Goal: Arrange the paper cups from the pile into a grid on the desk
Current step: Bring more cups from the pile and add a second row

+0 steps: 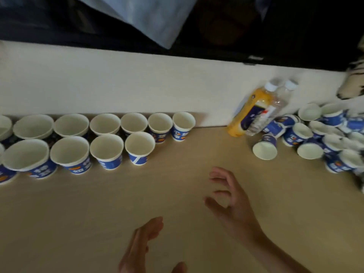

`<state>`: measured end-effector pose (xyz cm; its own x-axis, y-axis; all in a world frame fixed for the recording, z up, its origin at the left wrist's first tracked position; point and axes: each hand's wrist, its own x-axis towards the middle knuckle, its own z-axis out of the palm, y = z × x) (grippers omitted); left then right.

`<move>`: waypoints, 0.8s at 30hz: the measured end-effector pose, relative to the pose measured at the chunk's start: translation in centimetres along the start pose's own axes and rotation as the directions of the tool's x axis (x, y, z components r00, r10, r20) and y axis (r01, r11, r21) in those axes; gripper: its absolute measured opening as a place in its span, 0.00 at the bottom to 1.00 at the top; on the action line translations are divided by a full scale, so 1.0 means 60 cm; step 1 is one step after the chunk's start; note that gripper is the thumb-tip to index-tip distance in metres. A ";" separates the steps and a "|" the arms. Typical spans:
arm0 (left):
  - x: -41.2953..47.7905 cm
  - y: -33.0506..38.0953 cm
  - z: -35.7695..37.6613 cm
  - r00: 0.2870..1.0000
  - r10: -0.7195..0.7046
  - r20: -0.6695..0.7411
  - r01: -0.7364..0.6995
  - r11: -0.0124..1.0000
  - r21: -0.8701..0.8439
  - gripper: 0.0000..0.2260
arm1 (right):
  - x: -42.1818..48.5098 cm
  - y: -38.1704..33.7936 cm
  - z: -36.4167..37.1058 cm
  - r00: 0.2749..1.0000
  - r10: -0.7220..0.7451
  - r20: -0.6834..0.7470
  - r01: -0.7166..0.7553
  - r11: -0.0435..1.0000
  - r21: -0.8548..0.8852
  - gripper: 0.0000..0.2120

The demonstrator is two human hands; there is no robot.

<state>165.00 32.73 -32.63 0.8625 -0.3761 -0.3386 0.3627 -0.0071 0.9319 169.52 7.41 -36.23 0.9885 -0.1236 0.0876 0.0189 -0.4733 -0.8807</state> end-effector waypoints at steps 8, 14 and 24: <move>0.087 -0.019 0.175 0.910 0.357 -0.210 -0.239 0.867 0.438 0.31 | 0.049 0.064 -0.234 0.995 -0.071 -0.076 0.051 0.970 -0.239 0.30; 0.158 0.002 0.270 0.901 0.374 -0.219 -0.259 0.870 0.420 0.26 | 0.161 0.144 -0.337 0.946 -0.261 0.194 0.323 0.706 -0.630 0.36; 0.208 0.012 0.373 0.919 0.344 -0.194 -0.228 0.863 0.451 0.25 | 0.303 0.218 -0.396 0.836 -0.191 0.515 0.547 0.378 -0.747 0.36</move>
<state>168.14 7.31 -33.30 0.9856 -0.1682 -0.0158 -0.0427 -0.3383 0.9401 184.15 -21.72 -35.08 0.8999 0.4360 0.0017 0.4351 -0.8982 0.0624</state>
